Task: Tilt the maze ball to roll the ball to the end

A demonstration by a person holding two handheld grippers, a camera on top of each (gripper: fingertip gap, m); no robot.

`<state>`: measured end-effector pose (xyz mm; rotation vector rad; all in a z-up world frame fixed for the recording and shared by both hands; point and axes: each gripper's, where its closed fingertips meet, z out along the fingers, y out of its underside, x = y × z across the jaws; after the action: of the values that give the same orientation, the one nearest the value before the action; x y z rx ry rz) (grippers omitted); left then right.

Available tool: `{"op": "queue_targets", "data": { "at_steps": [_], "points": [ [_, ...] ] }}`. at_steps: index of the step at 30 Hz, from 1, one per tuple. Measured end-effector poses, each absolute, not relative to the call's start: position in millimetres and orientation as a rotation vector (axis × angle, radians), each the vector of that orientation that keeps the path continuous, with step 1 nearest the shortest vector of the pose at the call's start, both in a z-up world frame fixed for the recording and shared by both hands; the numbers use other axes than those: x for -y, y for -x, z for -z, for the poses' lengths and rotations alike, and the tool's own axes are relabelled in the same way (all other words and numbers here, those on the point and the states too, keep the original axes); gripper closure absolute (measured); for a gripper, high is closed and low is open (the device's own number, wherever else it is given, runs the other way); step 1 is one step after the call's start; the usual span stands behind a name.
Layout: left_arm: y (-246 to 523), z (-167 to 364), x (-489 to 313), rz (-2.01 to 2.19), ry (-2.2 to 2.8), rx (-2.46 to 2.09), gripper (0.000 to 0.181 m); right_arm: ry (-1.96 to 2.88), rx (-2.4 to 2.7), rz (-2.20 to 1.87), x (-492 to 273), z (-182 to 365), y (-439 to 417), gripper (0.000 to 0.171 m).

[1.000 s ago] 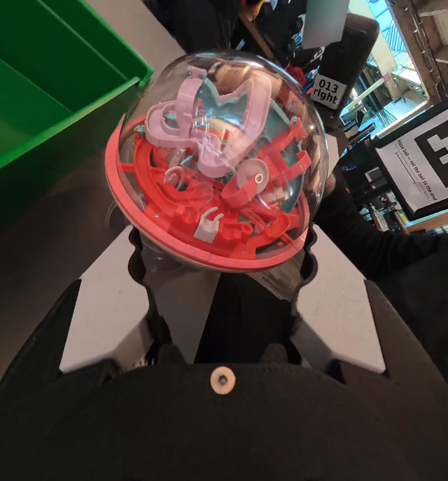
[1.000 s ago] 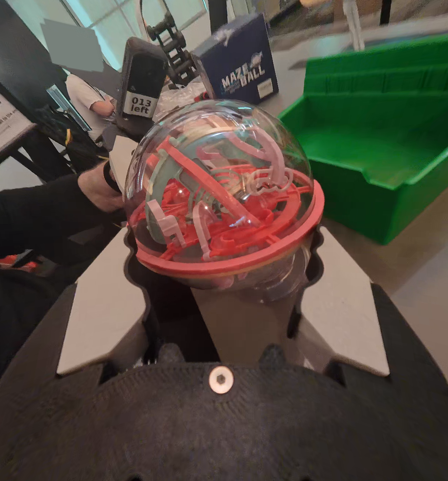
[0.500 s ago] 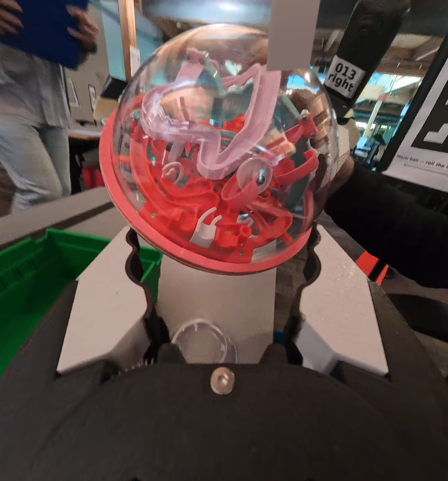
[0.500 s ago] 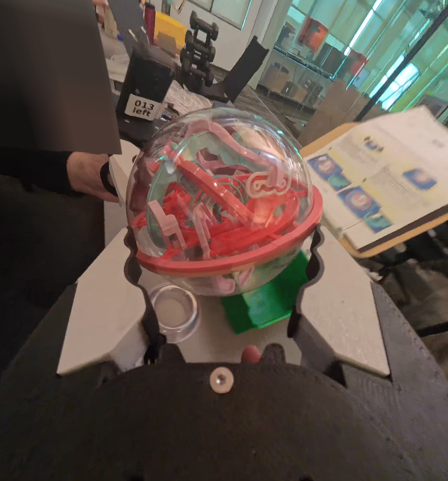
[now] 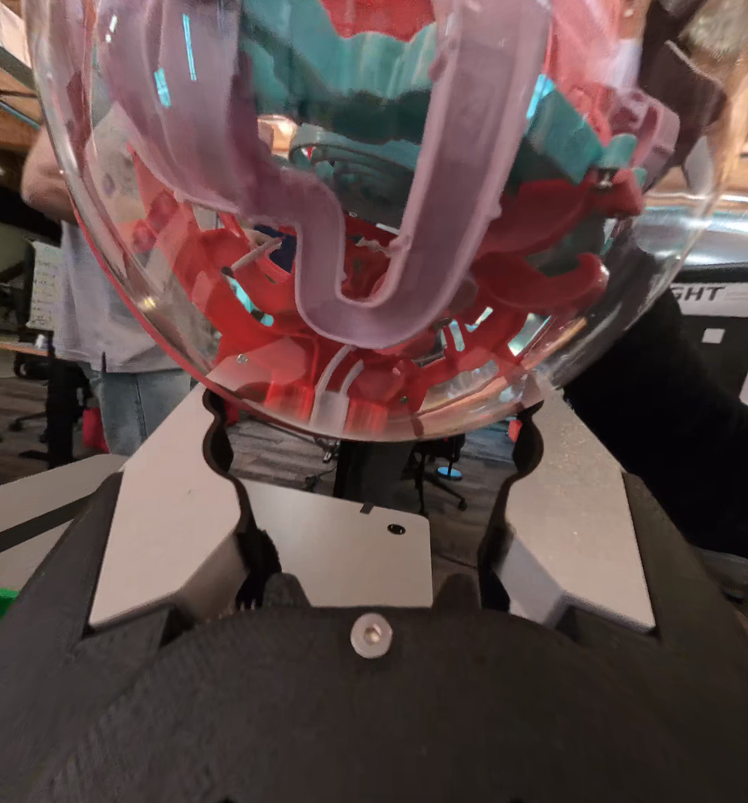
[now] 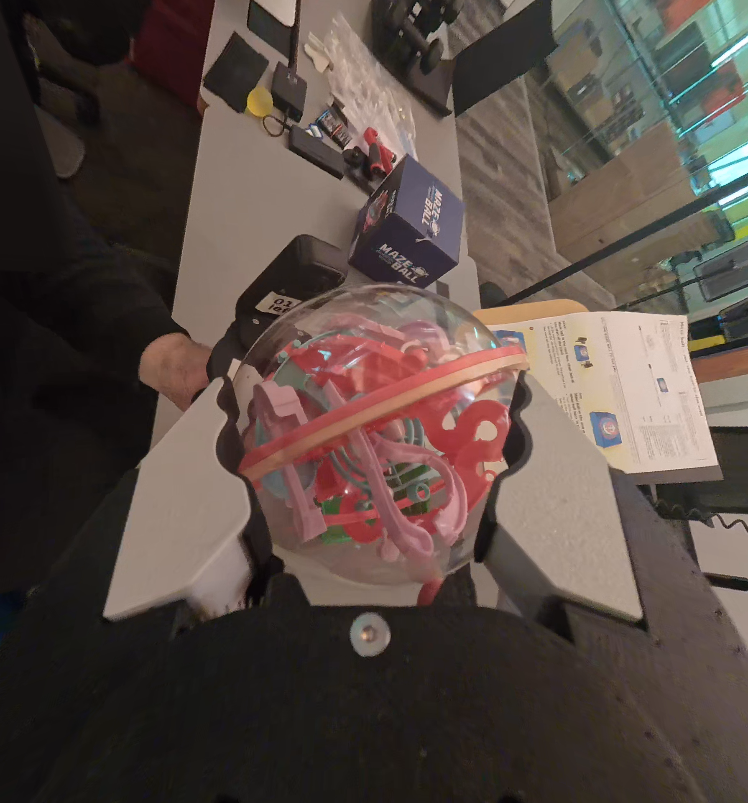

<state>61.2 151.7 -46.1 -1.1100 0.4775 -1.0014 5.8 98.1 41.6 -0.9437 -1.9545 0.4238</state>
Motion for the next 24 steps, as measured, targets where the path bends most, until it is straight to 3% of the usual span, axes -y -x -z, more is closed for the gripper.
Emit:
{"op": "queue_targets", "data": {
  "at_steps": [10,17,24],
  "points": [
    [-54,10,-143,1.099,0.982,-0.475,0.050,1.057,2.116,-0.146,-83,-58,35,0.051],
    [-31,-17,-147,1.132,0.901,-0.416,0.050,1.019,2.096,0.047,-91,-73,52,0.038],
    [-29,-52,-136,1.055,0.812,-0.490,0.051,0.964,2.072,0.251,-69,-97,58,0.041]
  ]
}}
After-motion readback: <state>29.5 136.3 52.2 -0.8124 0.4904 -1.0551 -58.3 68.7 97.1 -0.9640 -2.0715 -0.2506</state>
